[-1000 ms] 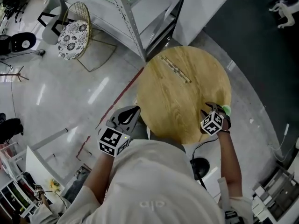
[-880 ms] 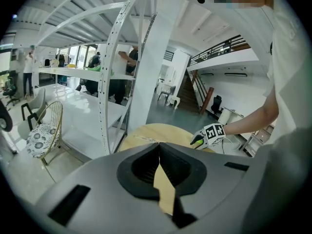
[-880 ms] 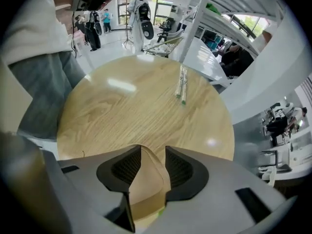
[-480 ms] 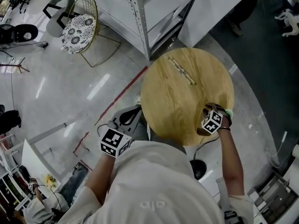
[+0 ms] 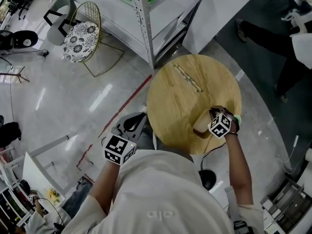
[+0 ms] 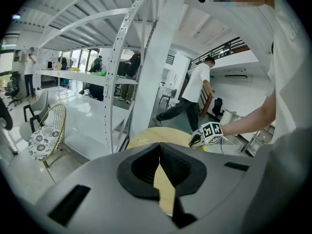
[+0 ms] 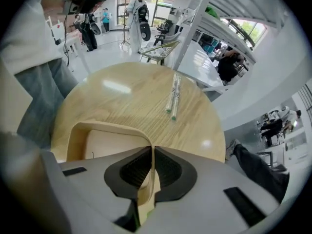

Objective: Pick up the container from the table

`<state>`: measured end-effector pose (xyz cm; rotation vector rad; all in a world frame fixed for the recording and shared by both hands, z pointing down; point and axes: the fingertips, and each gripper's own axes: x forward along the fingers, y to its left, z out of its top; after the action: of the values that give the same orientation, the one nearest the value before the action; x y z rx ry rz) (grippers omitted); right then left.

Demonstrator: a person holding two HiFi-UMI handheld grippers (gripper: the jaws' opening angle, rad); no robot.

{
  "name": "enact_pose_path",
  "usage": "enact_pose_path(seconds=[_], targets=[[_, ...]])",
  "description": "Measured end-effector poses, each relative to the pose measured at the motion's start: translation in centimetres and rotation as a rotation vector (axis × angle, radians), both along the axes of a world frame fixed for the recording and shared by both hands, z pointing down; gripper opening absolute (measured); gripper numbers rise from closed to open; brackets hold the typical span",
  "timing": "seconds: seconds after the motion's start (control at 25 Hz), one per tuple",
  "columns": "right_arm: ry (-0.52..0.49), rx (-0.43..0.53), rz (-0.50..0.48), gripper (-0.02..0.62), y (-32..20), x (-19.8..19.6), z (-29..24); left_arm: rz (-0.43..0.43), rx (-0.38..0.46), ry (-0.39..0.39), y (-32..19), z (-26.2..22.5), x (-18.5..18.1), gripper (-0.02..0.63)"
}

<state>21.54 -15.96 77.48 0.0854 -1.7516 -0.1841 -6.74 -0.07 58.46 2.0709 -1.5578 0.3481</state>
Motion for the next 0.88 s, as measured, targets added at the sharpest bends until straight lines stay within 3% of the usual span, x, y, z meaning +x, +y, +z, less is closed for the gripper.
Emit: enact_pose_path(seconds=[0.52,0.88], targets=[[-0.138,0.257,0.215,0.040,-4.8,-2.1,-11.0,0.158,0.098,-0.039,-5.5,-3.6,0.4,0.017],[-0.364,0.469,0.470,0.040,-6.9,-1.3,-22.4,0.277,0.209,-0.045,-11.5,-7.7,1.7,0.017]])
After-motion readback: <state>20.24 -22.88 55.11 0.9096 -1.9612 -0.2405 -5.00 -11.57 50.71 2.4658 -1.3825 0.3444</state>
